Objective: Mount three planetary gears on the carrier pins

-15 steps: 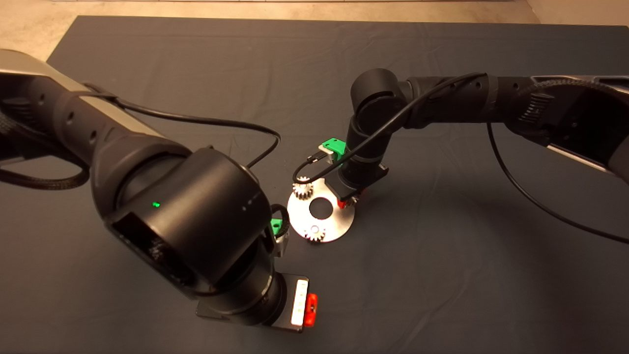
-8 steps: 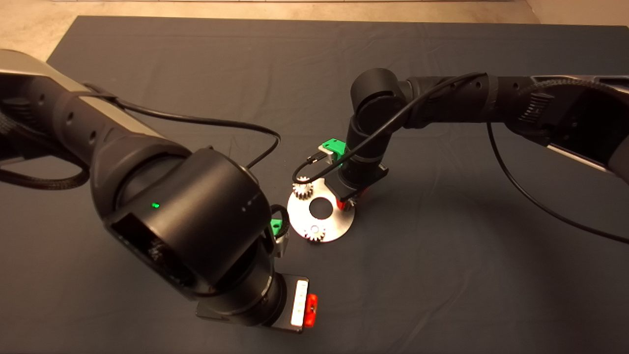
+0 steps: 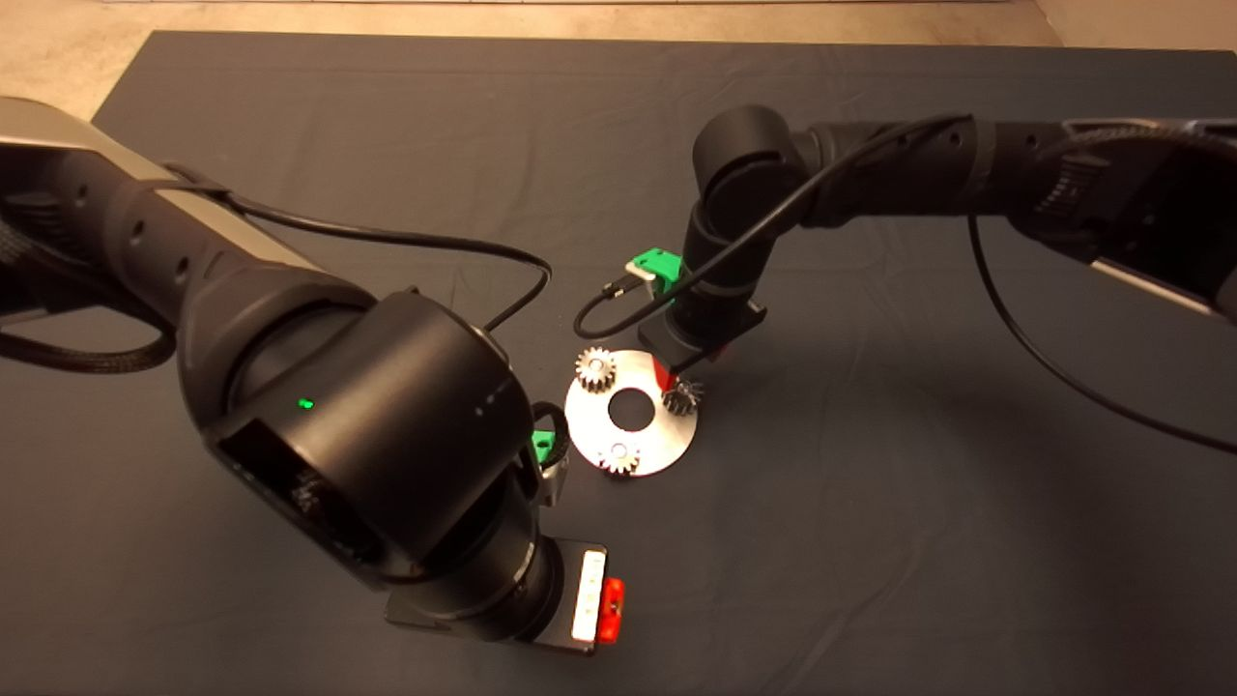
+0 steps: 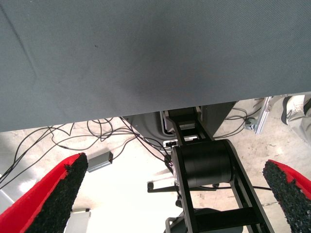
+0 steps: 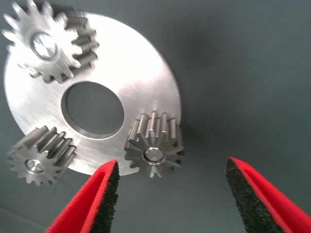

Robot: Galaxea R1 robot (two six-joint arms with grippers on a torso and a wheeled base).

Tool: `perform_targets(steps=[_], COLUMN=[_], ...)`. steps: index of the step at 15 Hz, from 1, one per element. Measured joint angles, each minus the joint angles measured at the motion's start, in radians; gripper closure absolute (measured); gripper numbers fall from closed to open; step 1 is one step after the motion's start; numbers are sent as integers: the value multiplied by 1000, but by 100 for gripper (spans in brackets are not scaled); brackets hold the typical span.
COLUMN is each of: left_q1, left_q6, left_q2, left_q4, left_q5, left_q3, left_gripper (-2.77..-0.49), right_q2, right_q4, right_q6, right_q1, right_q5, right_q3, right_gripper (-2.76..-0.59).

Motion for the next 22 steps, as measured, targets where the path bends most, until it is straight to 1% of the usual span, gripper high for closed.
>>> perform_targets(steps=[1, 2, 3, 4, 5, 6, 7, 9, 10, 11, 12, 13, 14, 15, 16, 17, 19, 22], left_q1=[0, 0, 0, 0, 0, 0, 0, 0, 0, 0, 0, 0, 0, 0, -1, 0, 0, 0], left_q6=[0, 0, 0, 0, 0, 0, 0, 0, 0, 0, 0, 0, 0, 0, 0, 0, 0, 0], left_q2=[0, 0, 0, 0, 0, 0, 0, 0, 0, 0, 0, 3, 2, 2, 3, 6, 2, 1], left_q4=[0, 0, 0, 0, 0, 0, 0, 0, 0, 0, 0, 0, 0, 0, 0, 0, -2, -2], left_q5=[0, 0, 0, 0, 0, 0, 0, 0, 0, 0, 0, 0, 1, 0, 0, -1, 0, 1], left_q3=[0, 0, 0, 0, 0, 0, 0, 0, 0, 0, 0, 0, 0, 0, 0, 0, 0, 0], left_gripper=[-262, -262, -262, -262, -262, -262, -262, -262, -262, -262, -262, -262, -262, -262, -262, -262, -262, -262], right_q2=[-4, -7, -20, -45, -79, -113, -154, -250, -277, -364, -392, -484, -527, -608, -634, -638, -635, -639], right_q4=[1, 1, 3, 5, 6, 7, 9, 13, 16, 20, 26, 49, 59, 76, 79, 90, 100, 105], right_q6=[0, 7, 29, 78, 137, 188, 243, 375, 398, 483, 504, 560, 577, 607, 621, 637, 657, 673], right_q1=[16, 23, 35, 52, 70, 79, 83, 84, 85, 91, 93, 99, 101, 106, 106, 106, 107, 106], right_q5=[0, 1, 2, 2, 3, 3, 3, 2, 2, 1, 1, 4, 5, -7, -12, -10, 1, 0], right_q3=[12, 21, 50, 110, 187, 262, 345, 508, 549, 674, 712, 811, 839, 876, 899, 922, 949, 963], right_gripper=[-172, -174, -174, -177, -189, -189, -189, -193, -196, -198, -198, -200, -209, -216, -216, -215, -230, -232])
